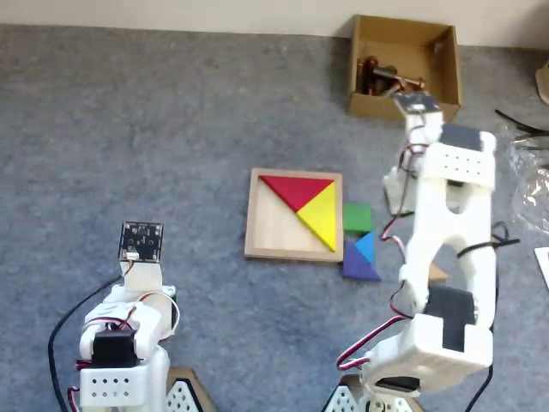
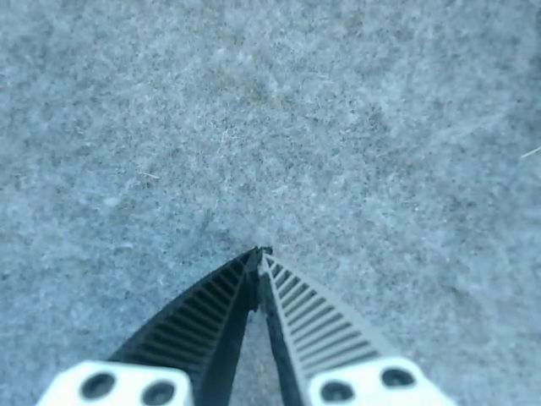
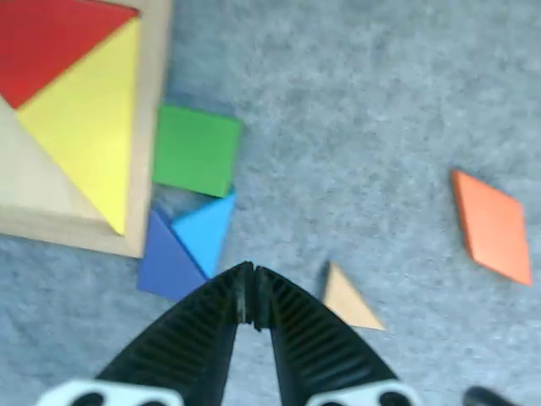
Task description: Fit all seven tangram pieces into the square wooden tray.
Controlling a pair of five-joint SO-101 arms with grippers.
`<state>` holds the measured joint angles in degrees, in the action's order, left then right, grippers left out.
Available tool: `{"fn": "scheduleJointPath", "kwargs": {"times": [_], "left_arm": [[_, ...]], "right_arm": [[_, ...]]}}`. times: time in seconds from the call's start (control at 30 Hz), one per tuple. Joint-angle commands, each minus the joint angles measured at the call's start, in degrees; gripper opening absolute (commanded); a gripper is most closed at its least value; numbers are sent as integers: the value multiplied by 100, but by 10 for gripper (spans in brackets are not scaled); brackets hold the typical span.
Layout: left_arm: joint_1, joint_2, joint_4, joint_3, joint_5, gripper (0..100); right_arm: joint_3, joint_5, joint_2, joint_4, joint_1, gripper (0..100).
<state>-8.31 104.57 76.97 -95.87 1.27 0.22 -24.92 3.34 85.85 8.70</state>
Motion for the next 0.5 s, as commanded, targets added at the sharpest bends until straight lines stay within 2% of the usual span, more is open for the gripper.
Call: {"fn": "scheduleJointPath", "kwargs": {"times": [0.0,0.3,0.47], "left_arm": [[-75,31,44,-127,-26,7],[-75,31,44,-127,-26,7],[-75,31,44,-127,-26,7]], "right_arm": [[-303,-563,-330,163,330,4],[-207,-1266,-321,-470,1262,4],[400,-1829,-321,-1165,1490,5]]}}
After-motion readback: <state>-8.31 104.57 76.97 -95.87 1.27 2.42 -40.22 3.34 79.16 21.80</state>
